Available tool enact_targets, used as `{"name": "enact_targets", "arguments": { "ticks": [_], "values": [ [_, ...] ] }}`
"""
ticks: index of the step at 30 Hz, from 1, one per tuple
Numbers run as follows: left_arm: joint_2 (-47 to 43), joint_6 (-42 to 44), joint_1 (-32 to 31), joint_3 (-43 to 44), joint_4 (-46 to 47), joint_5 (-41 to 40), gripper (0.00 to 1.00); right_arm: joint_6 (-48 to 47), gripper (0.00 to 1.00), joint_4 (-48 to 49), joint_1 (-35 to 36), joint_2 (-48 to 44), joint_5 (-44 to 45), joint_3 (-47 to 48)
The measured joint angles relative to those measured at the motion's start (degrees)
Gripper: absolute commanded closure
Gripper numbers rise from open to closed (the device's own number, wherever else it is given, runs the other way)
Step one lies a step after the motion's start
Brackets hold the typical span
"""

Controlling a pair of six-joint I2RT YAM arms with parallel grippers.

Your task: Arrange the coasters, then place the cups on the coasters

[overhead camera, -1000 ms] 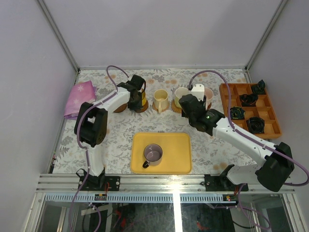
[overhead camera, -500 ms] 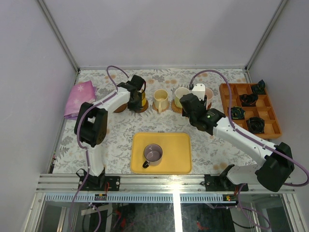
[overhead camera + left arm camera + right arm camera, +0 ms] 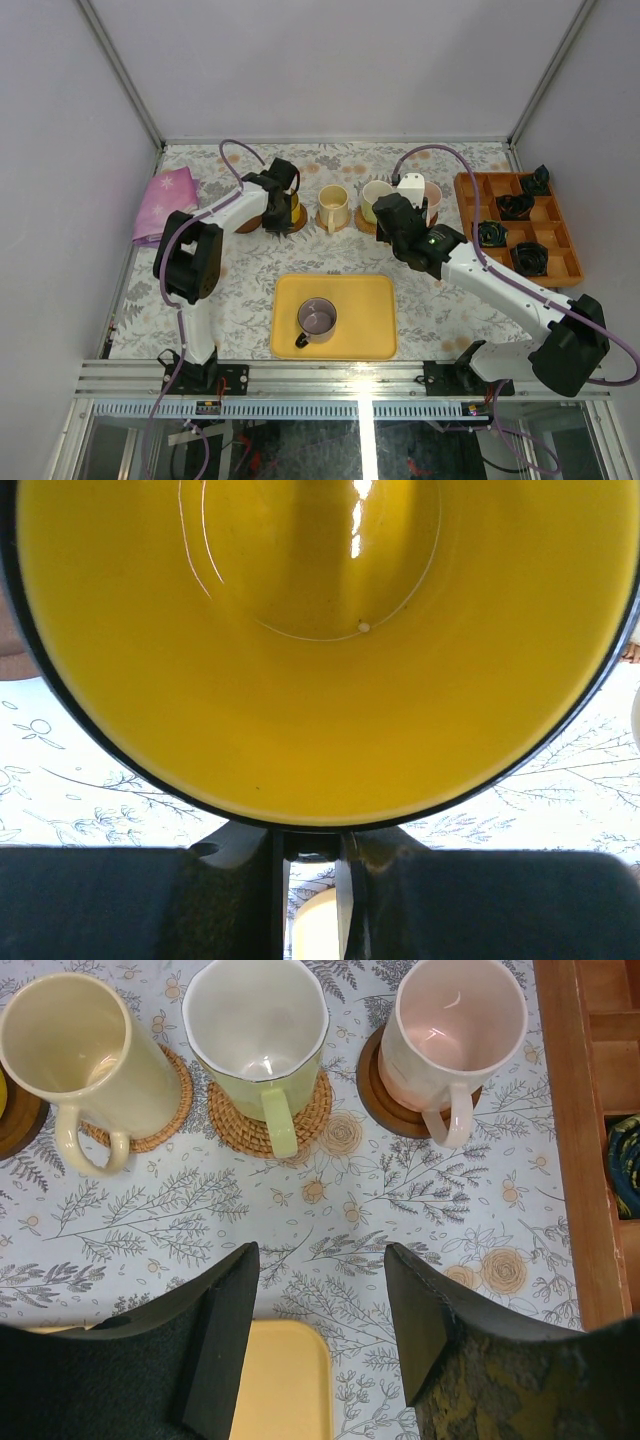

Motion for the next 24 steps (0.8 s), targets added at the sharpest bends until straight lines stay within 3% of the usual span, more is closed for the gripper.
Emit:
{"name": "enact_targets", "arguments": {
  "ticks": [24],
  "values": [
    [0.4, 0.0, 0.0, -0.3, 1.4, 1.7, 1.0, 0.3, 0.39, 0.1, 0.0, 0.5, -1.3, 0.0]
  ]
}}
